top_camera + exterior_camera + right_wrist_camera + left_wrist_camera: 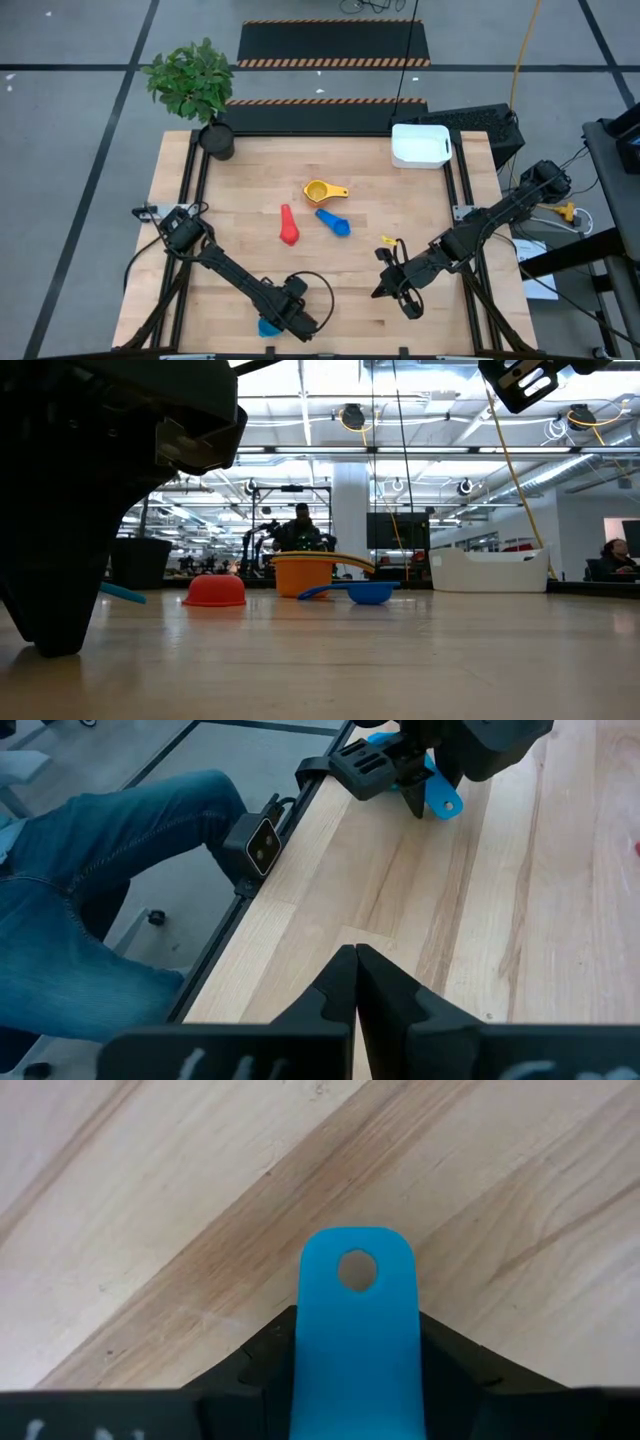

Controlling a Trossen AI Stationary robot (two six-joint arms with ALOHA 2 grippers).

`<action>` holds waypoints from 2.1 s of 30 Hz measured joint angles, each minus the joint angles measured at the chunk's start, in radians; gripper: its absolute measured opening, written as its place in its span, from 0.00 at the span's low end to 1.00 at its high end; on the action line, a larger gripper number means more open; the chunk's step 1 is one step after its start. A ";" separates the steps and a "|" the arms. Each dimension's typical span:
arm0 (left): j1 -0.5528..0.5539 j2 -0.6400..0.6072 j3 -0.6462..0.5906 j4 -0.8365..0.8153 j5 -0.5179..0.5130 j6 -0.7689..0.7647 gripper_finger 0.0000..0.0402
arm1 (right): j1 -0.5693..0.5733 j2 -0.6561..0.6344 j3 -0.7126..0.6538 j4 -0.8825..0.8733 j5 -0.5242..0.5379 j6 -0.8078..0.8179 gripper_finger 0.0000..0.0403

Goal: Nest measuring cups in basket
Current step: Stack the light blue measuring cup into the yellow measuring cup

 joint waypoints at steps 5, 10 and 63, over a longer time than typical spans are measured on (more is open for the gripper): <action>0.000 0.000 0.000 0.000 0.000 0.003 0.38 | 0.000 0.000 0.000 0.000 0.000 -0.001 0.00; 0.000 0.000 0.000 0.000 -0.004 0.036 0.37 | 0.000 0.000 0.000 0.000 0.000 -0.017 0.00; 0.006 -0.245 0.002 0.328 -0.391 0.868 0.37 | 0.043 0.106 0.000 0.475 0.389 -1.080 0.31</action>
